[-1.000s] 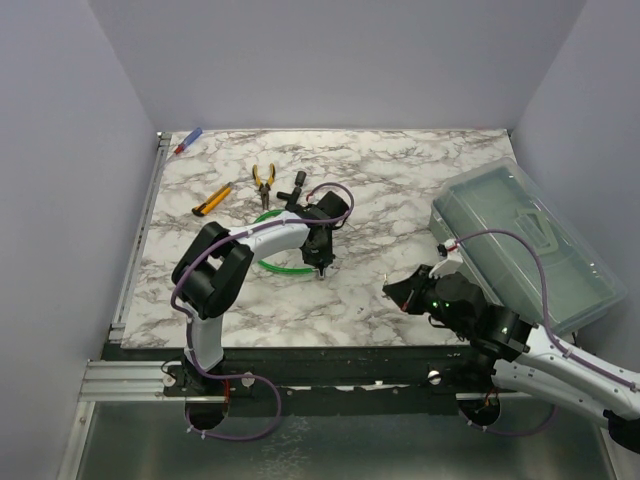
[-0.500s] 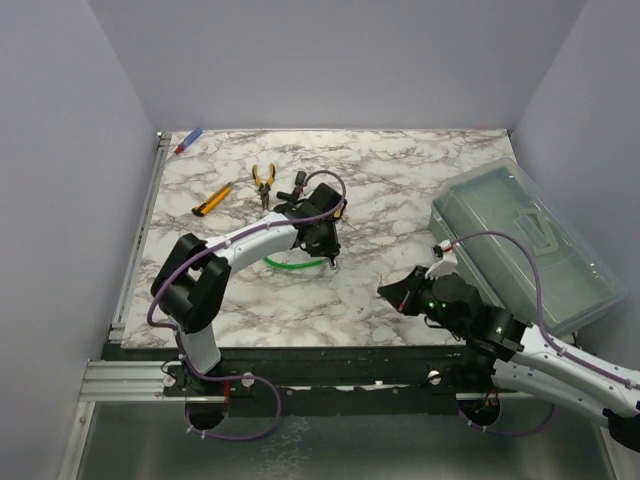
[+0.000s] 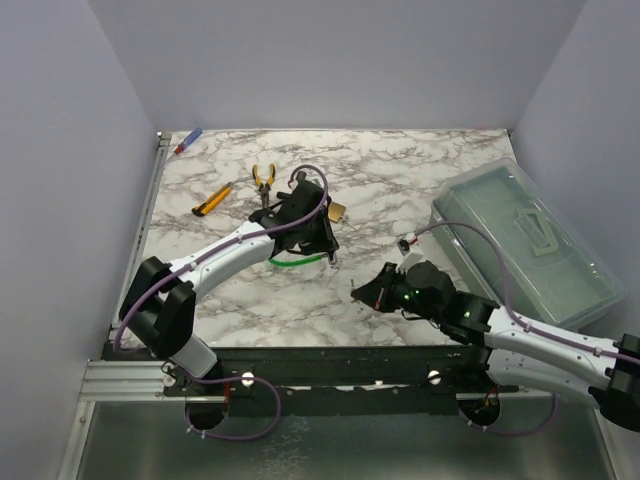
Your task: Unlock with the key
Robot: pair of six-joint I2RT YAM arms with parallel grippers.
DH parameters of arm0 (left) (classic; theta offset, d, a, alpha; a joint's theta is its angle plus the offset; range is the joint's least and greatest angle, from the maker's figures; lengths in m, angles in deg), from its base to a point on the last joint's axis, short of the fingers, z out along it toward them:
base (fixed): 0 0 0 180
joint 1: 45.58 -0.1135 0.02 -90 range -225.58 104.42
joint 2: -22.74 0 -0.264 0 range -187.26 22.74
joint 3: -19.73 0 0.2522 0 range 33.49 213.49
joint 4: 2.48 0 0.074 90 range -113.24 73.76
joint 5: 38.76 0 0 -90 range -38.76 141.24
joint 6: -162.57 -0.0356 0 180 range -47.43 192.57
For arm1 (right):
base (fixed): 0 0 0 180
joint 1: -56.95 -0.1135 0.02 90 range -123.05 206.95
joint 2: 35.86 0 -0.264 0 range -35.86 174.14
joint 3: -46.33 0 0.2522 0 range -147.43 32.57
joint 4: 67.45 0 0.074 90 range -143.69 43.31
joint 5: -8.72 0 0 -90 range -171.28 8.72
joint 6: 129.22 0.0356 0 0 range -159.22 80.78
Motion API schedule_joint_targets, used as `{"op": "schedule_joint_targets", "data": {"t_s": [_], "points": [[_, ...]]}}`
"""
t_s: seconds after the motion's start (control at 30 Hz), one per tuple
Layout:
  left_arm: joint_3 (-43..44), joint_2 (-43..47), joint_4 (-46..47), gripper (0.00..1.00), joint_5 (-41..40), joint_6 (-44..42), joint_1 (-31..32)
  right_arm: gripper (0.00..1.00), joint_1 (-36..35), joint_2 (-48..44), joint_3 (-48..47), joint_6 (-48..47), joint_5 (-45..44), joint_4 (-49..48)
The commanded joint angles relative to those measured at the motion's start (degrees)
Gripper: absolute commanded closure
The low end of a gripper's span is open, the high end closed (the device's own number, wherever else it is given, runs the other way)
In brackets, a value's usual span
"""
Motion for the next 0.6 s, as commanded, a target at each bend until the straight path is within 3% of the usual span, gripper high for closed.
{"op": "schedule_joint_targets", "data": {"t_s": [0.0, 0.43, 0.57], "points": [[-2.3, 4.3, 3.4, 1.0, 1.6, 0.7, -0.7, 0.99, 0.5, 4.0, -2.2, 0.7, 6.1, -8.7], [-5.3, 7.4, 7.7, 1.0, 3.3, 2.8, -1.3, 1.0, 7.7, 16.7, 5.2, 8.1, 22.3, -36.3], [-5.6, 8.4, 7.8, 1.0, 3.1, 2.4, -1.9, 1.0, 7.9, 18.9, 4.9, 8.0, 23.6, -38.6]]}}
